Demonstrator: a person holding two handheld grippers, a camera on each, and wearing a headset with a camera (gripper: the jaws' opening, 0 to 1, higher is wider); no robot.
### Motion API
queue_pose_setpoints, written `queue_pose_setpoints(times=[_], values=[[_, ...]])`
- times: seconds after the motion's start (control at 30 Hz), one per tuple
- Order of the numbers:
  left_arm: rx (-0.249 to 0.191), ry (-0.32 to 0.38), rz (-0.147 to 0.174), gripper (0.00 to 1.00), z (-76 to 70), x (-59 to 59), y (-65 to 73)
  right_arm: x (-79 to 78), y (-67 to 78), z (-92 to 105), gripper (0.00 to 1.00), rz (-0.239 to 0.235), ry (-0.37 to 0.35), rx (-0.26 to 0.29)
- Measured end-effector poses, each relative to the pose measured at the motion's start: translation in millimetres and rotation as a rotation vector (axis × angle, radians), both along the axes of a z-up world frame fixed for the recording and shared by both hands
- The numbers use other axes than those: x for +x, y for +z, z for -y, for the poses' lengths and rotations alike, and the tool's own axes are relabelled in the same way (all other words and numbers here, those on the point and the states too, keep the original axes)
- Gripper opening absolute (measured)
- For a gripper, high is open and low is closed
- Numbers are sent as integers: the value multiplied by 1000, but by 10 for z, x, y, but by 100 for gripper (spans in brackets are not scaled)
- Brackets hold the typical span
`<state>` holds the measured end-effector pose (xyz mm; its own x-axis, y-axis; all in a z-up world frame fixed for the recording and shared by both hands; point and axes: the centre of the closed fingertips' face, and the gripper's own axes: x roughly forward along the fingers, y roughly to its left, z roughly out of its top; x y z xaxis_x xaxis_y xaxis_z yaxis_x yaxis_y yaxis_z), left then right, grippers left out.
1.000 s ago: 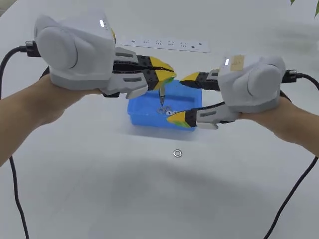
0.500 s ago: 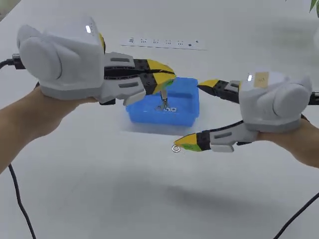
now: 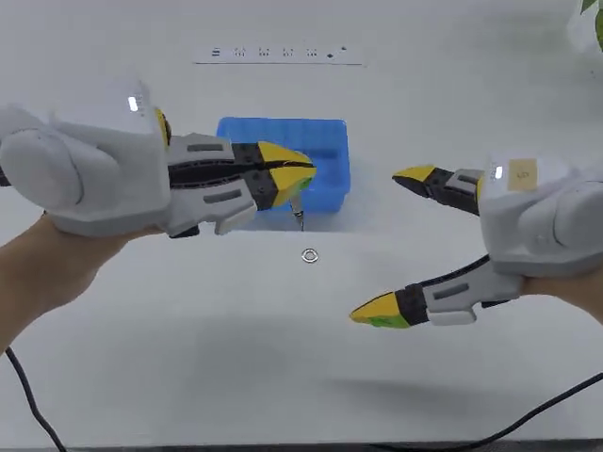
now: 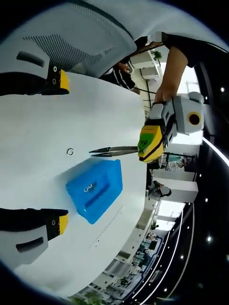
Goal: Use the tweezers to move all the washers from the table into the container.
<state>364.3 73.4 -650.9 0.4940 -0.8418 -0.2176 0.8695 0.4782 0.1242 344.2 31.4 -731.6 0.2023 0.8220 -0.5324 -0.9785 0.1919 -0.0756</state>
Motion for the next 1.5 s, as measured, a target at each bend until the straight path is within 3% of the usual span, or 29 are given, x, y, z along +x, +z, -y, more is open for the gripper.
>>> queue_pose_setpoints(times=[0.17, 0.27, 0.6, 0.93, 1.5], values=[[-28, 11, -22, 4, 40, -41, -139, -112, -96, 111, 100, -22, -1, -31], [0, -1, -26, 4, 50, -80, -205, -112, -123, 142, 100, -44, -23, -15], [-7, -1, -38, 4, 63, 0, -244, -189, -211, 70, 100, -92, -38, 16], [7, -24, -61, 4, 124, -30, -350, -174, -265, 98, 98, -114, -48, 22], [34, -22, -55, 4, 133, -8, -450, -249, -316, 86, 96, -158, -58, 39]])
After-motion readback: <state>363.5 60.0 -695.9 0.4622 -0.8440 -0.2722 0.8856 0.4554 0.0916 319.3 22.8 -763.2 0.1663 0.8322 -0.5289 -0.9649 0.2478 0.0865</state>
